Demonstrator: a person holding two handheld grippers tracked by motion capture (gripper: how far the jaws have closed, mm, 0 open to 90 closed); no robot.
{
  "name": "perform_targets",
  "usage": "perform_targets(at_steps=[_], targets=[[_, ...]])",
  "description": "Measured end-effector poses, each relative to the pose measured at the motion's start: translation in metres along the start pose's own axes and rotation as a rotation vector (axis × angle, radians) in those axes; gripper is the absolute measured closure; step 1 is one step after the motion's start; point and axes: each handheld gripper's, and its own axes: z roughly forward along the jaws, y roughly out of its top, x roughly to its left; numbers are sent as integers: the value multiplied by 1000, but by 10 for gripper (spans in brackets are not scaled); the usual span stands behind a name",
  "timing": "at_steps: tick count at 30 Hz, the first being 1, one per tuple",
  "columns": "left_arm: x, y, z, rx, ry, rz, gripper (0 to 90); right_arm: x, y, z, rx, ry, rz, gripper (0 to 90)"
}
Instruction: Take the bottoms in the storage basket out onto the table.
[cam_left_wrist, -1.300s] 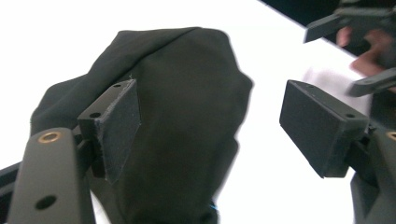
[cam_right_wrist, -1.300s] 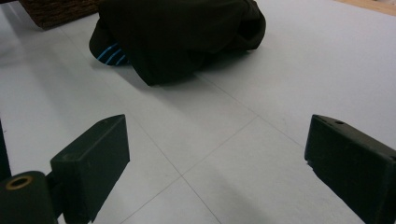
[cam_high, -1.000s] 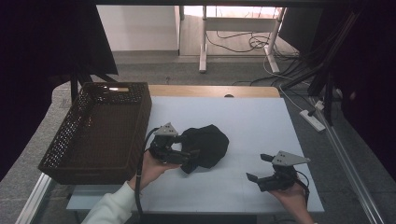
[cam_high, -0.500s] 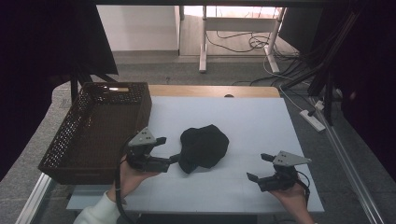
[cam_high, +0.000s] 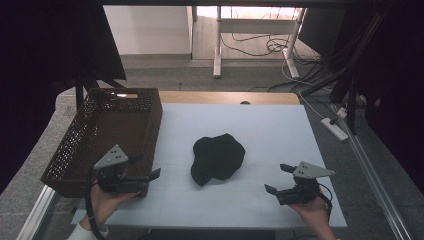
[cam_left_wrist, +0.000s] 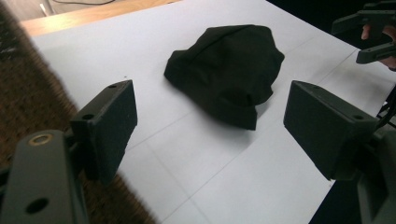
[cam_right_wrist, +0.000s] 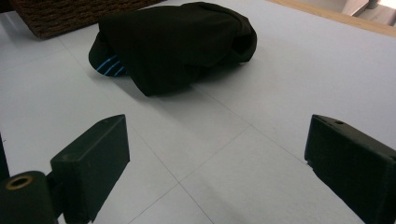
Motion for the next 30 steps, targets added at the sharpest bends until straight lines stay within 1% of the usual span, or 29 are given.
perform_targets(at_steps=[7,10,13,21,30], targets=[[12,-16,-11,5,26,-29,178,-1,0,0,2,-2,4,65],[15,-20,-13,7,31,-44,177,-1,0,0,-1,0,6,65],[16,-23,-14,12,36,-49,176,-1,0,0,-4,-3,5,65],[16,-24,-13,15,33,-46,174,-1,0,0,-4,-4,1,65],[17,-24,-12,13,26,-52,174,-1,0,0,-4,-5,-1,65]])
